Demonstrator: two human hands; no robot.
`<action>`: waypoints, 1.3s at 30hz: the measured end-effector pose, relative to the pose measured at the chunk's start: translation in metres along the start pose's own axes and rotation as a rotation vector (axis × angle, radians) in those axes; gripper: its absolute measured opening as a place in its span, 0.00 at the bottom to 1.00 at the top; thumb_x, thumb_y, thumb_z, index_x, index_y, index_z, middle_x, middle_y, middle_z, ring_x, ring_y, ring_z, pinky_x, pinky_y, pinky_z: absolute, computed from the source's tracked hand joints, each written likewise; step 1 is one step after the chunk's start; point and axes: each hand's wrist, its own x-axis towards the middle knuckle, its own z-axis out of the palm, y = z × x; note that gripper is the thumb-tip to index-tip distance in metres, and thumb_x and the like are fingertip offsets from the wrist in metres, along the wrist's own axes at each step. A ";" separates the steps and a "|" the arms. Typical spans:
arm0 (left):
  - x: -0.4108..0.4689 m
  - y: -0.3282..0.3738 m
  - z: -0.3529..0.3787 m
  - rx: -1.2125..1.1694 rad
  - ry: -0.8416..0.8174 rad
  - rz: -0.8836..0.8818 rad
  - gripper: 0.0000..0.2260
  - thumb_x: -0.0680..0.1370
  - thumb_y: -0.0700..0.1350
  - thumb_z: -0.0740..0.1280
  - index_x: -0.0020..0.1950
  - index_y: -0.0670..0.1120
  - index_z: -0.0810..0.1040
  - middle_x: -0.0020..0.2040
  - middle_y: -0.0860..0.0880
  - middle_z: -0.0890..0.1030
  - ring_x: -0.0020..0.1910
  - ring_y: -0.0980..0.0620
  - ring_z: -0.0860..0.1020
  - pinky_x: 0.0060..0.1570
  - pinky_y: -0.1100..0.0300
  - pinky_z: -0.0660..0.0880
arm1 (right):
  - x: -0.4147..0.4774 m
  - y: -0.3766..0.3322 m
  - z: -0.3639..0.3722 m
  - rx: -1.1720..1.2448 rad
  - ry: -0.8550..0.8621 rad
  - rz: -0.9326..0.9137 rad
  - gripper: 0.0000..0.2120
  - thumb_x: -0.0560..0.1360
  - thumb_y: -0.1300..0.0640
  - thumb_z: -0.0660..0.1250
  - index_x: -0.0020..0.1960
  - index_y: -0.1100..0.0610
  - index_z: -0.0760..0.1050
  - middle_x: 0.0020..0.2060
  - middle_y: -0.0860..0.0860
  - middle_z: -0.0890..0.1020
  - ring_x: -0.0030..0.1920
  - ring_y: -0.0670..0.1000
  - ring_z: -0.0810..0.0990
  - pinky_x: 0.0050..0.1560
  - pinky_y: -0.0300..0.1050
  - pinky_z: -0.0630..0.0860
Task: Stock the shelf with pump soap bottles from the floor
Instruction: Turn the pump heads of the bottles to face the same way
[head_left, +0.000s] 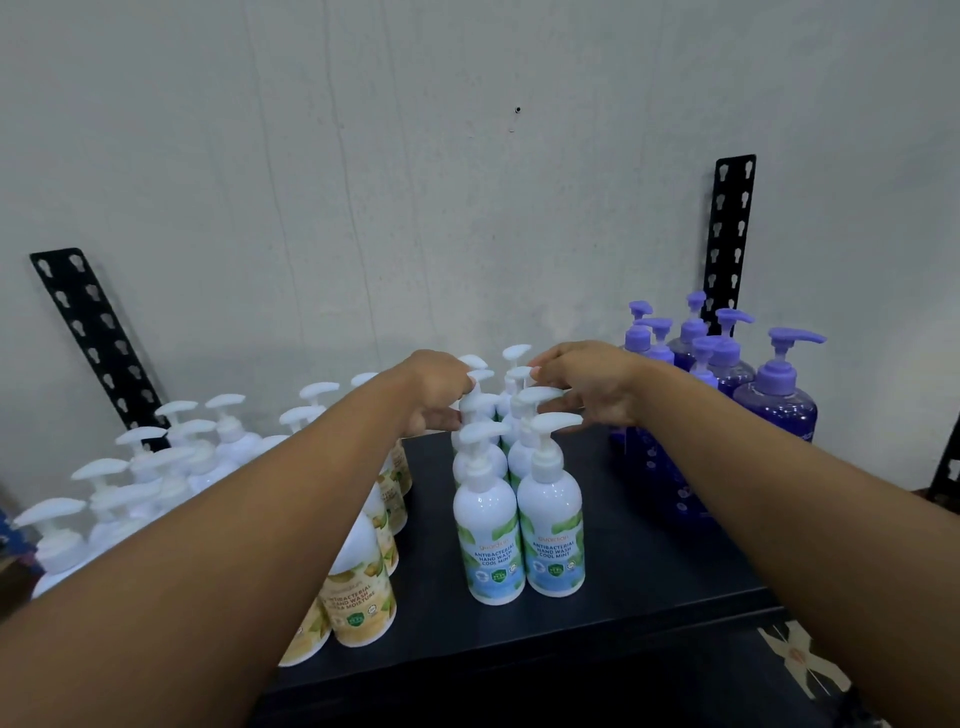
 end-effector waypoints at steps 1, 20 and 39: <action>0.000 0.000 0.000 0.006 -0.008 -0.001 0.11 0.84 0.34 0.59 0.64 0.42 0.74 0.52 0.50 0.77 0.40 0.52 0.80 0.34 0.61 0.80 | 0.000 -0.001 0.000 -0.005 0.002 0.001 0.07 0.82 0.62 0.61 0.54 0.55 0.77 0.49 0.54 0.79 0.47 0.55 0.80 0.48 0.52 0.80; 0.014 -0.001 -0.010 0.017 -0.018 -0.011 0.08 0.84 0.41 0.60 0.61 0.41 0.75 0.60 0.42 0.77 0.51 0.42 0.82 0.58 0.49 0.81 | 0.023 -0.003 -0.011 0.047 0.075 0.039 0.13 0.83 0.53 0.61 0.64 0.55 0.75 0.57 0.57 0.80 0.48 0.58 0.81 0.57 0.55 0.79; 0.059 0.001 -0.014 0.191 -0.047 0.124 0.13 0.84 0.41 0.63 0.68 0.47 0.75 0.59 0.44 0.80 0.46 0.46 0.81 0.48 0.57 0.81 | 0.062 -0.002 0.000 0.028 0.076 0.036 0.14 0.83 0.54 0.56 0.64 0.55 0.75 0.46 0.54 0.79 0.42 0.56 0.77 0.43 0.51 0.76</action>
